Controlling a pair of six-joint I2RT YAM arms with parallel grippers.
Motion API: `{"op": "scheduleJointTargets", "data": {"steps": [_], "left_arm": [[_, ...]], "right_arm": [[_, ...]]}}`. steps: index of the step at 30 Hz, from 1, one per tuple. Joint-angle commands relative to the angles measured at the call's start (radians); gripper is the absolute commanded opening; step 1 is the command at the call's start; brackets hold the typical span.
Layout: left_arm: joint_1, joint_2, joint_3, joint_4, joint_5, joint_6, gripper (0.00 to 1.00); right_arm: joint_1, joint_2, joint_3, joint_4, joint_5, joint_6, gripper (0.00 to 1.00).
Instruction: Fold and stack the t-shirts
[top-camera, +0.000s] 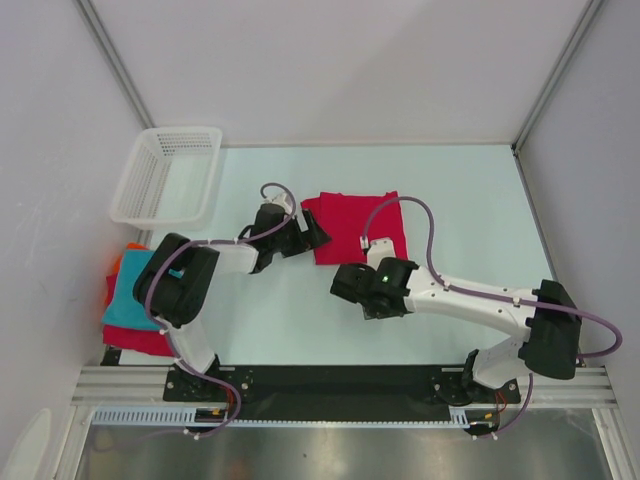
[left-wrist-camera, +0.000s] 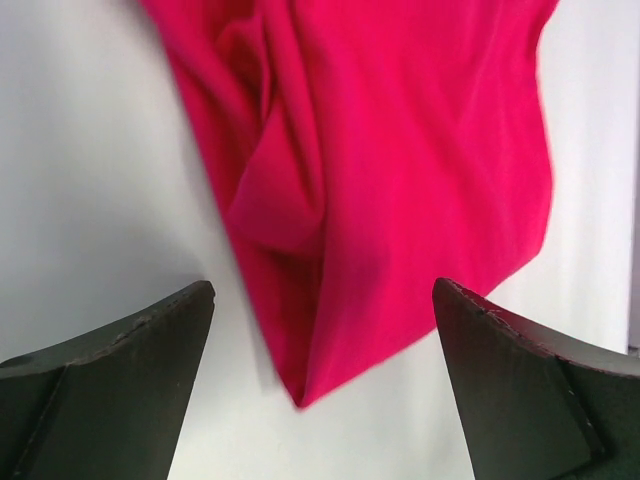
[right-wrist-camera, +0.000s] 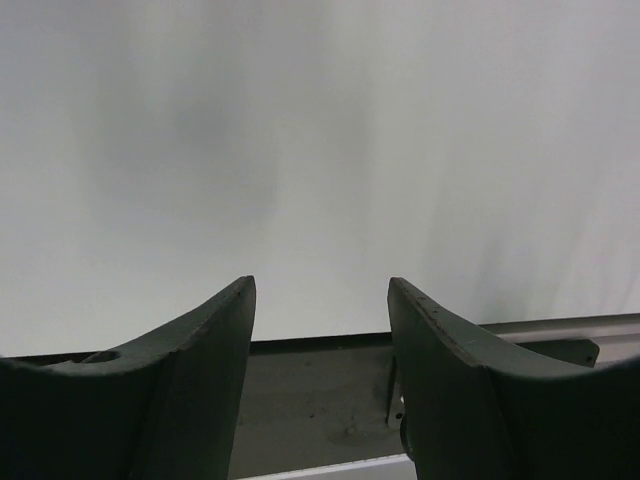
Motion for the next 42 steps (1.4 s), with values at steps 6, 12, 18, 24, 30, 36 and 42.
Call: {"op": "scheduleJointTargets", "data": {"steps": [6,12,18,24,30,36,42], "left_arm": [[-0.032,0.197,0.011,0.161,0.034,-0.125,1.0],[-0.063,0.225,0.038,0.134,-0.005,-0.199,1.0],[-0.089,0.271,0.114,0.134,0.067,-0.254,0.59],[-0.085,0.283,0.222,0.053,0.081,-0.251,0.11],[0.009,0.206,0.402,-0.221,0.065,-0.171,0.0],[0.156,-0.056,0.366,-0.473,0.034,-0.099,0.0],[0.286,-0.369,0.244,-0.647,-0.041,-0.061,0.0]], "right_arm": [[-0.05,0.043,0.104,-0.078,0.033,-0.03,0.61],[-0.086,0.058,0.155,-0.084,0.014,-0.06,0.61],[-0.11,0.049,0.178,-0.098,0.002,-0.07,0.61],[-0.115,0.0,0.222,-0.15,0.014,-0.054,0.61],[-0.1,-0.121,0.236,-0.191,0.025,-0.019,0.61],[-0.081,-0.233,0.196,-0.165,0.022,-0.007,0.6],[-0.032,-0.304,0.182,-0.156,0.023,0.001,0.59]]}}
